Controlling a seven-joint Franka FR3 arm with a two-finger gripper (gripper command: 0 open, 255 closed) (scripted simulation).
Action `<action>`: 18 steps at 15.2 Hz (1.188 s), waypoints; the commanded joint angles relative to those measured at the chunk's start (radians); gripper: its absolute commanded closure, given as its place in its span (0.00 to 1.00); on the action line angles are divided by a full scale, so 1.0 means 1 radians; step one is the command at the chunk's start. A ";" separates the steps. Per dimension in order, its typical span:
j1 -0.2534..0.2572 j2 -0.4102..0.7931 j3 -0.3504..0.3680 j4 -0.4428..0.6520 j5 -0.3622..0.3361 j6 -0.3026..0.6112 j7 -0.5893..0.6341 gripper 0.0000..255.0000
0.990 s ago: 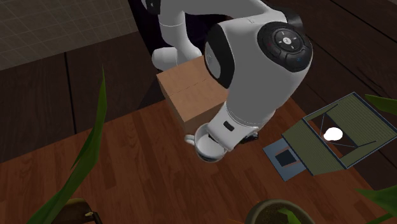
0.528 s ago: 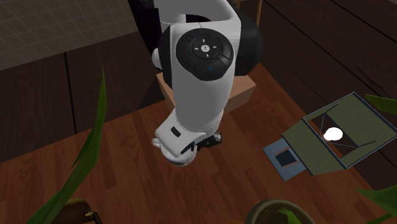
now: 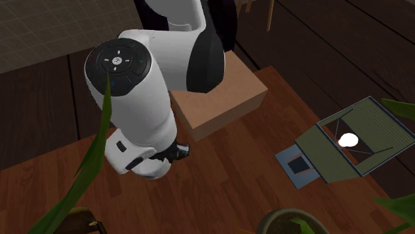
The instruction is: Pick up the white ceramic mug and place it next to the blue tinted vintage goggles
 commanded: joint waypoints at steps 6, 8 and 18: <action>-0.070 0.063 -0.095 0.073 -0.009 -0.003 -0.166 1.00; -0.090 0.089 -0.121 0.102 -0.009 -0.005 -0.212 1.00; -0.202 0.285 -0.233 0.341 0.019 -0.042 -0.436 1.00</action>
